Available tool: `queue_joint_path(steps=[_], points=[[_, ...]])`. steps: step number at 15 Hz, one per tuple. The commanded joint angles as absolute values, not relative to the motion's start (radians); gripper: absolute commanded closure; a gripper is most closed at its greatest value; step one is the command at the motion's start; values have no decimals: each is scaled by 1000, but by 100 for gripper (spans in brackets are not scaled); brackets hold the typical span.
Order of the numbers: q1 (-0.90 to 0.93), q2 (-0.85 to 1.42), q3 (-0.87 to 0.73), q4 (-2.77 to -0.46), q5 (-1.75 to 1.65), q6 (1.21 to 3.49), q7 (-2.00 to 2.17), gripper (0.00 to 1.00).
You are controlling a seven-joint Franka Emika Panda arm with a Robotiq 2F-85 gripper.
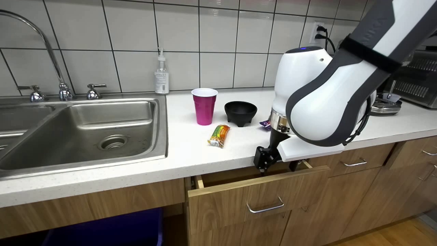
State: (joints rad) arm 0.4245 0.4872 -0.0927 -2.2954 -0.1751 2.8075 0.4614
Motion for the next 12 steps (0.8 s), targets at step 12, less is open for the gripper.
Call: queue_joint_path(steps=[12], points=[[420,511,-89,-2242,-178,2785,435,0]])
